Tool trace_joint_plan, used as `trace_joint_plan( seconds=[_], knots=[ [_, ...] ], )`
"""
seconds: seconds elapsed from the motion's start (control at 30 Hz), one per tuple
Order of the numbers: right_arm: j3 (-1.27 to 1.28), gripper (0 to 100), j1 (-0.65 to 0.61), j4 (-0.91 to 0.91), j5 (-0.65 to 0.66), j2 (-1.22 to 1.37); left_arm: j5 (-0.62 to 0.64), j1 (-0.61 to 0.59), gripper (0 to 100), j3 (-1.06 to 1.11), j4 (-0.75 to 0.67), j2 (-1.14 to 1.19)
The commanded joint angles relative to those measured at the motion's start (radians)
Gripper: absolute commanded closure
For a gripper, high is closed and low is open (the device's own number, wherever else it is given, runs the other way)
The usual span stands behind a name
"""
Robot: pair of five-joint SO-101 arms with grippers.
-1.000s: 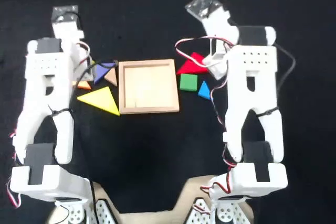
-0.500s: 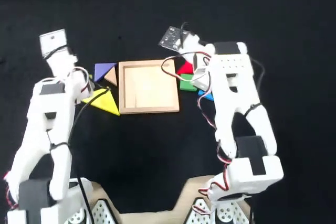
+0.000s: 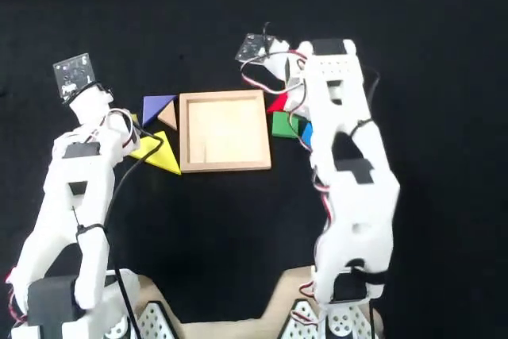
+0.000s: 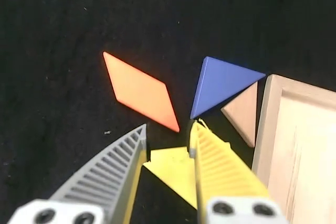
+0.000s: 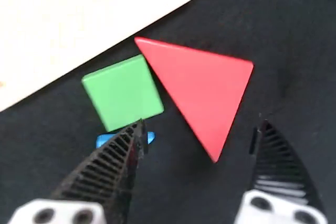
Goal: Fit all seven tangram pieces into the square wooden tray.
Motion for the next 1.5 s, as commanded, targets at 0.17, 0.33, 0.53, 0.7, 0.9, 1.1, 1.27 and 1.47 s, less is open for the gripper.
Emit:
trace_joint_plan(
  seconds=[0.17, 0.33, 0.53, 0.7, 0.9, 1.1, 1.27, 1.47],
  knots=[
    [-0.437, 67.8, 0.072, 0.127, 0.192, 0.242, 0.003, -0.012, 86, -0.016, -0.026, -0.037],
    [-0.648, 67.9, 0.068, 0.284, 0.345, 0.344, 0.003, -0.012, 86, -0.018, -0.026, -0.034],
    [-0.839, 68.0, 0.051, 0.302, 0.364, 0.479, -0.048, -0.01, 86, -0.027, -0.028, -0.029],
    [-0.92, 68.0, 0.046, 0.304, 0.364, 0.567, -0.052, -0.01, 86, -0.028, -0.028, -0.029],
    [-0.974, 68.0, 0.003, 0.304, 0.364, 0.599, -0.052, -0.01, 86, -0.036, -0.028, -0.029],
    [-0.977, 68.0, -0.046, 0.304, 0.381, 0.598, -0.052, -0.01, 86, -0.036, -0.028, -0.029],
    [-0.966, 68.0, -0.051, 0.298, 0.404, 0.604, -0.052, -0.01, 86, -0.036, -0.028, -0.029],
    [-0.974, 68.0, 0.005, 0.296, 0.405, 0.618, -0.052, -0.01, 86, -0.036, -0.028, -0.029]
  ],
)
